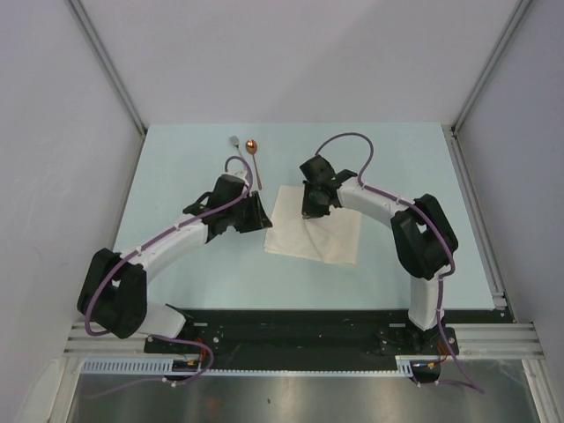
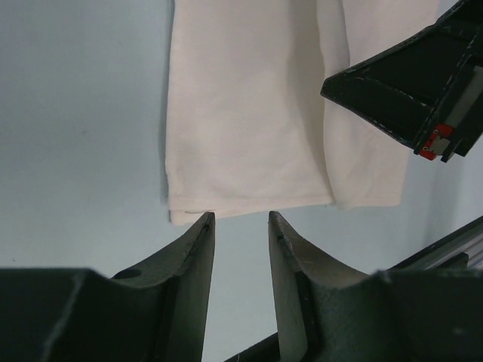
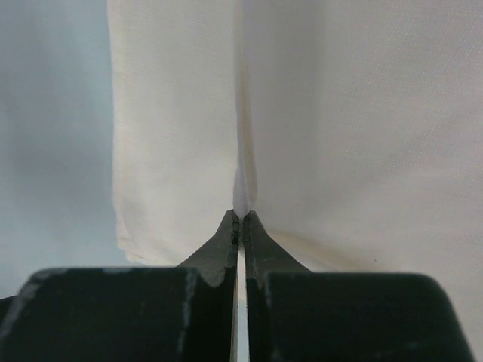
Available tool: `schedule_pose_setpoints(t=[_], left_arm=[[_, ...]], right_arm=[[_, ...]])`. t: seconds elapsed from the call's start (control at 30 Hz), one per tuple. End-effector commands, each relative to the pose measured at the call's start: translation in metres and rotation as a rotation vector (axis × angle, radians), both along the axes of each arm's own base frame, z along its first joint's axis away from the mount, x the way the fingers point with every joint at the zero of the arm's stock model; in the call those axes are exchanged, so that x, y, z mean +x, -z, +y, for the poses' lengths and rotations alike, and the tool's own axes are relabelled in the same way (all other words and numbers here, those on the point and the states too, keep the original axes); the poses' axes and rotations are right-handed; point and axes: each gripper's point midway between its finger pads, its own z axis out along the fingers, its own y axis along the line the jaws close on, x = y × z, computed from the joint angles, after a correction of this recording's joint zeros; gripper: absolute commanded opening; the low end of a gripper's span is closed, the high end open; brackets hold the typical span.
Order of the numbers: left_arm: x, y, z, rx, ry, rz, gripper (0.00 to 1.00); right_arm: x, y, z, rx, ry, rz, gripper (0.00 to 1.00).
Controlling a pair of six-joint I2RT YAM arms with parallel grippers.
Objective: Fold the napkin into a case and place the utensils inside
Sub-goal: Fold the rectangle-folded napkin at the center of the board.
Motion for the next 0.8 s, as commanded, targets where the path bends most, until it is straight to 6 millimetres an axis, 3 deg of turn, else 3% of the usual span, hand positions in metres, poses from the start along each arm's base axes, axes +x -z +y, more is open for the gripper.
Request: schedule_pose_setpoints(t=[0.0, 0.2, 0.6, 0.77], left_arm=[[0.007, -0.001, 0.003, -0.006, -0.032, -0.023, 0.39], [0.005, 0.014, 0.003, -0.007, -0.037, 0.01, 0.39], [0.001, 0.021, 0.006, -0.002, -0.052, 0.017, 0.39], [-0.003, 0.025, 0.005, -0.022, -0.056, 0.024, 0.39]], right_arm=[[0.011, -0.016, 0.03, 0.127, 0.017, -0.023, 0.0], [0.014, -0.008, 0.043, 0.162, 0.013, 0.003, 0.0], [0.021, -0.02, 0.063, 0.197, -0.004, -0.021, 0.0], [0.022, -0.011, 0.071, 0.194, -0.017, -0.001, 0.0]])
